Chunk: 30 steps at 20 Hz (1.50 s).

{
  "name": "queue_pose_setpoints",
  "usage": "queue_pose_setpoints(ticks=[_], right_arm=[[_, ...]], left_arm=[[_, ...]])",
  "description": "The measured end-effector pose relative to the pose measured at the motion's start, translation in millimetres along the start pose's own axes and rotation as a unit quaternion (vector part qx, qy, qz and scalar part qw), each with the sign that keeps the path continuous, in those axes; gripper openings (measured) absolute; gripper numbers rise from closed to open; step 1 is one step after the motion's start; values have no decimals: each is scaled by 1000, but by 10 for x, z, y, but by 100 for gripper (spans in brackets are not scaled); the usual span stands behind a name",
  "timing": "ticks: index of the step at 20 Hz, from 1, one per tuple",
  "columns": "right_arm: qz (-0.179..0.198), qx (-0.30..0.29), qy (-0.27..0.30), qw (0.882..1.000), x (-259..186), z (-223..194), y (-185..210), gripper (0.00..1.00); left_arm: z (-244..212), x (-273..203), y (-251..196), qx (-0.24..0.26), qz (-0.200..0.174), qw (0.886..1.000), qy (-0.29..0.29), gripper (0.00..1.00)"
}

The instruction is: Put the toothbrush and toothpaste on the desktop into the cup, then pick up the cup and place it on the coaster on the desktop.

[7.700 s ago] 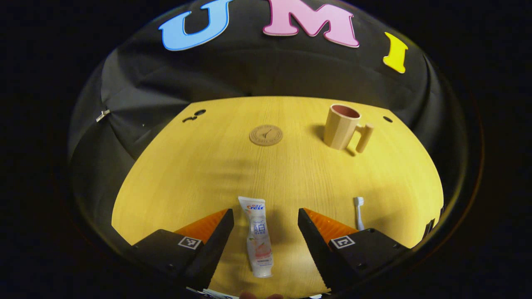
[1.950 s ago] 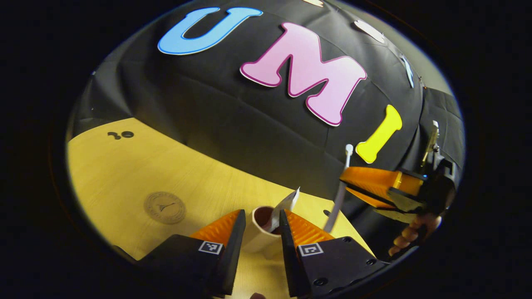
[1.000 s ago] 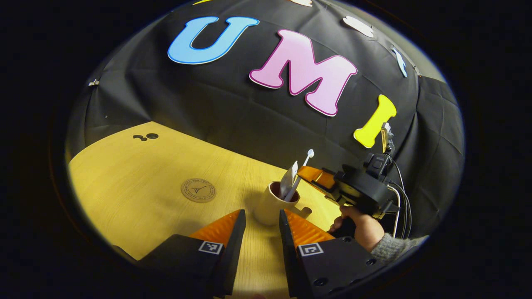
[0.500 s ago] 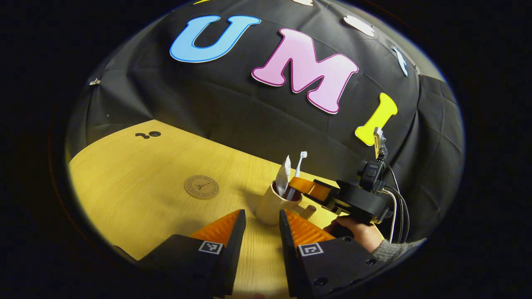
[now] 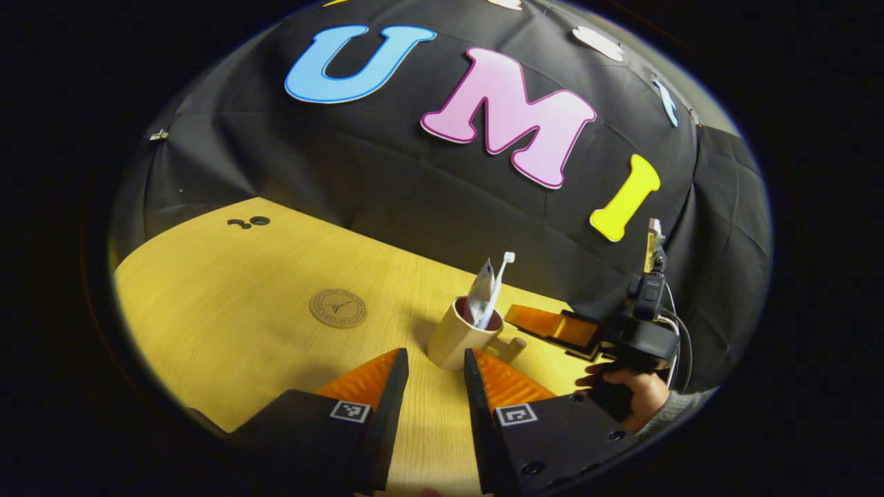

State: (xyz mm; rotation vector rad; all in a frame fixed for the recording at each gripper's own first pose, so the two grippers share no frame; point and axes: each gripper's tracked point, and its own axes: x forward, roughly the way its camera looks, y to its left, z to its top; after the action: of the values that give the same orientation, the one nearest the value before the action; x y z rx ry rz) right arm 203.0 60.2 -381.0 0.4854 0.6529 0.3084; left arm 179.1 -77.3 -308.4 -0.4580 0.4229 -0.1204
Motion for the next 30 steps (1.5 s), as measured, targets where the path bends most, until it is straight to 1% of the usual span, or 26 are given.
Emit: queue_pose_setpoints(ticks=[1,4,5,6,9,10,12,13,14,16,17,19,21,22,27,30], right_arm=[[4,-3,13,1000,-72,-16,-2,55],[-4,-19,59,998,-251,-55,-108,56],[-8,-27,75,997,-299,-66,-139,47],[-10,-38,88,995,-333,-58,-153,59],[-10,-77,137,988,-382,-89,-149,60],[-11,-96,156,983,-379,-105,-152,60],[-8,-152,197,969,-426,-172,-176,60],[-1,-180,218,959,-403,-212,-150,52],[9,-197,237,951,-409,-243,-115,64],[8,-196,273,942,-348,-323,-56,64],[1,-191,288,938,-283,-395,-80,64],[-21,-195,319,927,-216,-462,-179,65],[-19,-194,344,918,-138,-547,-162,64],[-17,-198,358,912,-114,-588,-143,64],[-13,-238,394,887,112,-775,-78,64],[-23,-261,416,871,222,-891,-116,64]], left_arm=[[-3,-10,2,0,0,1000,2,52],[14,-49,-1,1,-1,1000,2,52],[11,-71,-4,2,-1,1000,3,52],[4,-89,0,3,-1,1000,4,52],[-6,-152,18,7,1,1000,7,52],[-1,-175,21,8,2,1000,7,52],[10,-220,37,8,3,1000,5,52],[6,-238,49,7,4,1000,5,52],[-2,-241,67,6,6,1000,5,52],[3,-277,91,5,9,1000,4,52],[9,-295,110,4,11,1000,3,52],[16,-320,144,1,13,1000,0,52],[15,-346,176,0,16,1000,1,52],[4,-350,205,1,19,1000,1,52],[18,-398,295,-2,28,1000,-2,52],[13,-406,360,-6,34,999,-4,52]])
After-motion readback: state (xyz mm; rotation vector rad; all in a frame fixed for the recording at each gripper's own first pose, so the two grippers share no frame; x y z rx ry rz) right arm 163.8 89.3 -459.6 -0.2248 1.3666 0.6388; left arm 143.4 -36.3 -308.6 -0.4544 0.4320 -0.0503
